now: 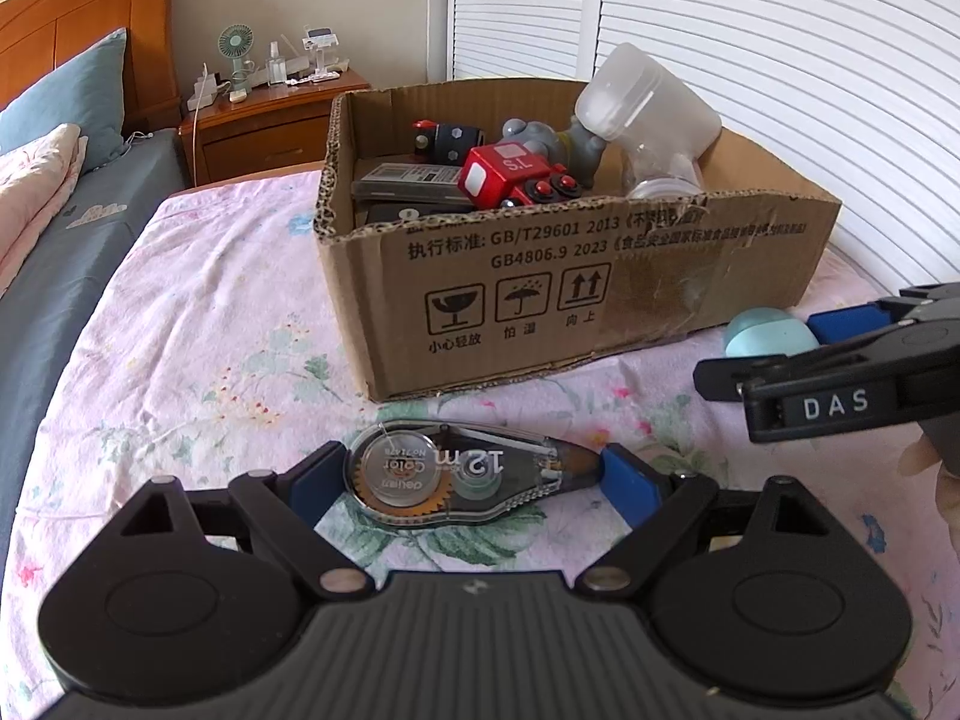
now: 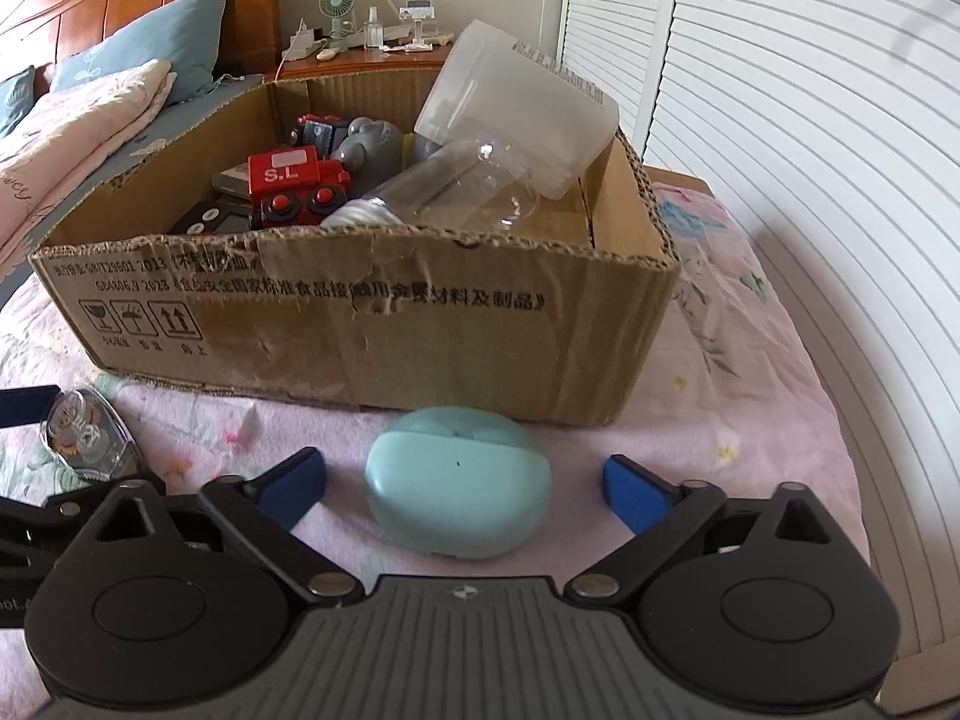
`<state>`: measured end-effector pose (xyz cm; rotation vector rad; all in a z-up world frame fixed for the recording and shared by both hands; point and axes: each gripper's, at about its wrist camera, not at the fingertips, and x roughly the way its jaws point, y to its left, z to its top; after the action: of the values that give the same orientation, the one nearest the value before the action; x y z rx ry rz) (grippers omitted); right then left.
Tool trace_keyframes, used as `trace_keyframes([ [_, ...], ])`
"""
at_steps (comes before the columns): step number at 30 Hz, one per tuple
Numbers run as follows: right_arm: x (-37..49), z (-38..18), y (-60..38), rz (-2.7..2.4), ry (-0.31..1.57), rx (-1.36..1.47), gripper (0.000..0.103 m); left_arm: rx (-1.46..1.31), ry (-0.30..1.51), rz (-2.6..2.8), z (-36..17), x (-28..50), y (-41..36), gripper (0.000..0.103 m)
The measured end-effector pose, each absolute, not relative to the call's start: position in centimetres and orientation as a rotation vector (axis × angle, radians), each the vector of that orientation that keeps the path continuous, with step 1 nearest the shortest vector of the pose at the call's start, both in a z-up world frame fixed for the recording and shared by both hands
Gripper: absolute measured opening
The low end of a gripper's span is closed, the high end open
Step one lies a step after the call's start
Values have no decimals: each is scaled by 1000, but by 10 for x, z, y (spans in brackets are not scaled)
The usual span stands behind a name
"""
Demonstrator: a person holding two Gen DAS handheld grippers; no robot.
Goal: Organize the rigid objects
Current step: 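Grasp the correction tape with the left gripper while the right grasps the mint-green case, then carry the tape and green case into the box and open both grippers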
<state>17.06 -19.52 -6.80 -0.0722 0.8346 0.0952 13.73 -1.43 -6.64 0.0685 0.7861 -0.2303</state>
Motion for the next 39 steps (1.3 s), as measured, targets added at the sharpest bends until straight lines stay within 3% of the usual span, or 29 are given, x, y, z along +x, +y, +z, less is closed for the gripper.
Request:
trace_keyframes([
  [9, 164, -62, -193, 95, 827, -85, 66, 66, 789, -228, -67, 137, -14, 89],
  [39, 135, -38, -201, 186, 858, -148, 66, 167, 854, -389, -42, 121, -15, 89],
])
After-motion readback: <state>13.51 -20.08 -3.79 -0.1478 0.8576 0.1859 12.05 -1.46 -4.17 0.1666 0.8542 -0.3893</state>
